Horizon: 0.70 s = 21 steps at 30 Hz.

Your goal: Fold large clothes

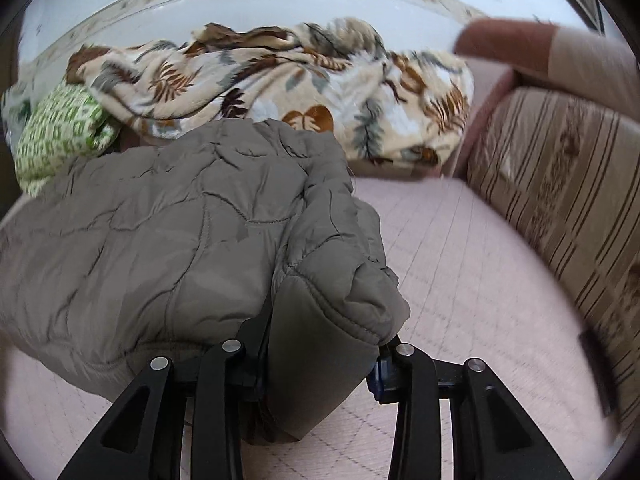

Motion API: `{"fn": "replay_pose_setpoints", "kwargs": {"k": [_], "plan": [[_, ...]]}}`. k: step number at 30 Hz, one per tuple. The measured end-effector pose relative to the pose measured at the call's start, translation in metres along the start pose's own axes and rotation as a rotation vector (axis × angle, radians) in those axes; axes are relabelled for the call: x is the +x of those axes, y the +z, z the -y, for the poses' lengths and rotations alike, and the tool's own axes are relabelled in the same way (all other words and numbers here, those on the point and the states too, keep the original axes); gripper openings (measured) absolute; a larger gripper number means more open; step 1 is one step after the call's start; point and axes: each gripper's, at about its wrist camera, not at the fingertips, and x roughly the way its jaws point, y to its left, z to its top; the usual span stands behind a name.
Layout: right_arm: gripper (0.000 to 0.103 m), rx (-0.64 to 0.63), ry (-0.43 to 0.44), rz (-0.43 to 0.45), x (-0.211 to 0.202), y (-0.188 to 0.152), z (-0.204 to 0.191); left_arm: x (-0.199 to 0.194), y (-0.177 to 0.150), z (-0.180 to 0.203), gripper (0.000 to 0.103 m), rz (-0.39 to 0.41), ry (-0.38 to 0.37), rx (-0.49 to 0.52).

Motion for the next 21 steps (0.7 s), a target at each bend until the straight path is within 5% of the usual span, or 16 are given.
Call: {"fn": "replay_pose_setpoints", "kwargs": {"k": [15,21], "plan": [[0.039,-0.098,0.004,0.136,-0.083,-0.003,-0.014,-0.081,-0.006,-0.028,0.03,0.121,-0.039,-0.027],[0.039,-0.097,0.022,0.151,-0.121,-0.032,-0.012,-0.109,-0.038,-0.045,0.03,0.1,-0.057,-0.056]]}}
